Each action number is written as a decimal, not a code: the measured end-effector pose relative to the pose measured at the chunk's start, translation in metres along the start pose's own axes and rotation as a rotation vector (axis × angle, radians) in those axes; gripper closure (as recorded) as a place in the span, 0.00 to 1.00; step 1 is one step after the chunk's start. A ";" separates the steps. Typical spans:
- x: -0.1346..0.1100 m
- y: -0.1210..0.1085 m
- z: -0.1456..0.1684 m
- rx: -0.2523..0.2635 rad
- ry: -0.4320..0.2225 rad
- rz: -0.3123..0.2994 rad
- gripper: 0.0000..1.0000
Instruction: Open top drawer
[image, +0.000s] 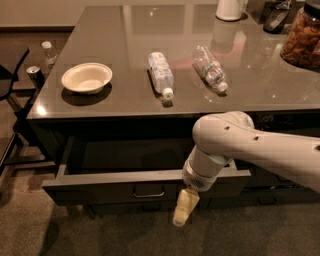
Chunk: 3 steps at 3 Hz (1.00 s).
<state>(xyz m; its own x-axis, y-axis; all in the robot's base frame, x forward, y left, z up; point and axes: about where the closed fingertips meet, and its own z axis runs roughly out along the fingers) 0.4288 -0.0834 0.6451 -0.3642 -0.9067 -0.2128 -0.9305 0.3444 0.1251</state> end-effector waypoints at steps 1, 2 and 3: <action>0.009 0.006 0.003 -0.015 0.021 0.014 0.00; 0.038 0.029 -0.012 -0.010 0.035 0.065 0.00; 0.038 0.029 -0.012 -0.010 0.035 0.065 0.00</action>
Offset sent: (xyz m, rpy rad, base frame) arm -0.0951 -0.0635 0.0235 -0.0558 0.0604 -0.1422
